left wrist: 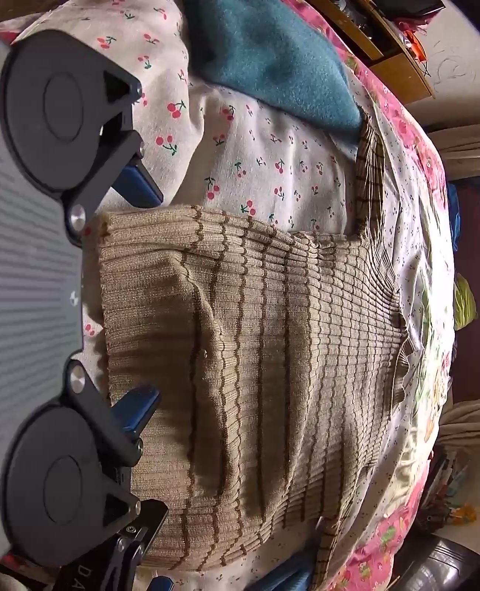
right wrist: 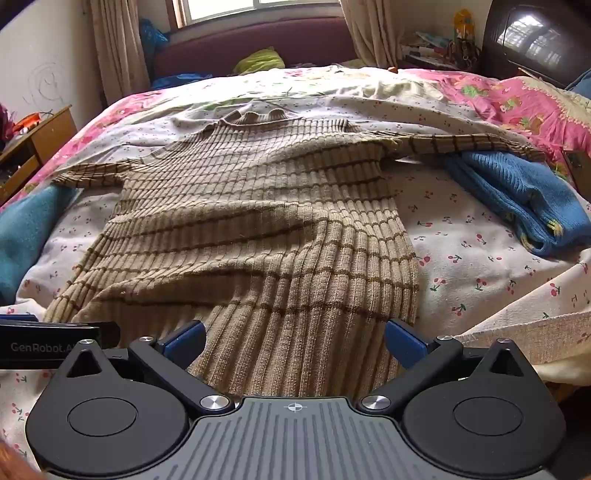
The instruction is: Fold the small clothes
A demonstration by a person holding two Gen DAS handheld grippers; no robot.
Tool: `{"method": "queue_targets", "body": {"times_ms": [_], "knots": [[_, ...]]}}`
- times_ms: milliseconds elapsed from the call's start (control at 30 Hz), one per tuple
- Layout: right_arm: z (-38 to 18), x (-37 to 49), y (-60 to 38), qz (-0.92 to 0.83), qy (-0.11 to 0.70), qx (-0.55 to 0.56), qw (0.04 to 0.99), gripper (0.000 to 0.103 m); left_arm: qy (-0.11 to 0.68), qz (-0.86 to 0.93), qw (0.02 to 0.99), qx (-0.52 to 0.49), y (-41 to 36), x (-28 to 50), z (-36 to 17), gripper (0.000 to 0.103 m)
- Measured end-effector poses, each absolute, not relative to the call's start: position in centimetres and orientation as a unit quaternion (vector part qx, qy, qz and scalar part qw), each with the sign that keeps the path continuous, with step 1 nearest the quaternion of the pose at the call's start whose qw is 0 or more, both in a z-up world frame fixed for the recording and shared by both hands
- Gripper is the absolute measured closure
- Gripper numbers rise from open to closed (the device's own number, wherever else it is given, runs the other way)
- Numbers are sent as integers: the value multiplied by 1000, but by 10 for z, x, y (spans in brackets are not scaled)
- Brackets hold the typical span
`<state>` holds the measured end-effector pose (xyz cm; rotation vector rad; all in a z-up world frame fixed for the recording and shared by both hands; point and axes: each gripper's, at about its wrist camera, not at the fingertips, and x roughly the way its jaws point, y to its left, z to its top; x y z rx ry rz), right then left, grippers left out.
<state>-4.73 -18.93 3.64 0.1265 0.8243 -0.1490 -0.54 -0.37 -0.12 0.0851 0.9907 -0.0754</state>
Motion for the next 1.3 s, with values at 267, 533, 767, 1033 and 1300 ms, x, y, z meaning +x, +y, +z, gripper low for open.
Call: {"method": "queue_targets", "body": {"times_ms": [267,533,767,1033,1300], "knots": [[37,-49,-191,-69,400,62,912,0,476,-32,878,29,1,-6,-1,0],[37,-49,-191,-68,401,65,911,0,471,-31,881,27,-1,-19,-3,0],[38,-51,-193,-69,399,68,912,0,471,-9,882,13,3,-30,-2,0],[41,-55,-195,-63,393,76,914,0,469,31,883,-11,16,-43,3,0],[44,-56,-193,-59,390,76,916,0,447,23,894,-6,15,-48,12,0]]}}
